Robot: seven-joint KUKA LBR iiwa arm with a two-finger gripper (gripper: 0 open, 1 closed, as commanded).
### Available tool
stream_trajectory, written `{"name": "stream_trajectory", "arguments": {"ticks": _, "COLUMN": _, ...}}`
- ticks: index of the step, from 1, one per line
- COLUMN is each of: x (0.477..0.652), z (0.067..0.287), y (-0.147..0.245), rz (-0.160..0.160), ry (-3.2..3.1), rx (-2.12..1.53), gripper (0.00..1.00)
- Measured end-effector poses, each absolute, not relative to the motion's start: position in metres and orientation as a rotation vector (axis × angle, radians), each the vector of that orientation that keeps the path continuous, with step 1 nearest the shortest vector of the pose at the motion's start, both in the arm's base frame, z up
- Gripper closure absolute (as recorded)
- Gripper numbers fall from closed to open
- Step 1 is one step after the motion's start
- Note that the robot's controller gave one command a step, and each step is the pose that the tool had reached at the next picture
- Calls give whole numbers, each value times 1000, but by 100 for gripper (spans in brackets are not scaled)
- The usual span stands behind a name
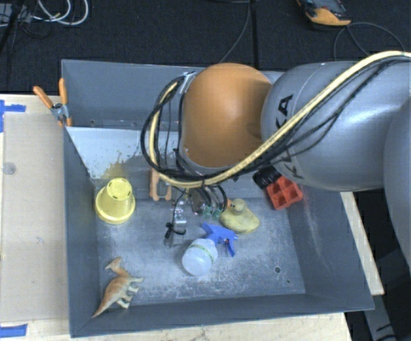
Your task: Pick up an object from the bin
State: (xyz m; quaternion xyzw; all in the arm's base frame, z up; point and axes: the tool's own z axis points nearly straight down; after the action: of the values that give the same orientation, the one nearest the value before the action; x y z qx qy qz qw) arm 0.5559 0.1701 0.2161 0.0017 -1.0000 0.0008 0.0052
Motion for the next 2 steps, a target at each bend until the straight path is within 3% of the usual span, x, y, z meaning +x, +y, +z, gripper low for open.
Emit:
{"name": "stream_trajectory", "arguments": {"ticks": 1, "x": 558, "z": 221, "y": 169, "rz": 0, "ry": -3140, "rx": -1, "gripper": 0}}
{"name": "stream_trajectory", "arguments": {"ticks": 2, "x": 562, "z": 183, "y": 153, "rz": -1, "ry": -3129, "rx": 241, "gripper": 0}}
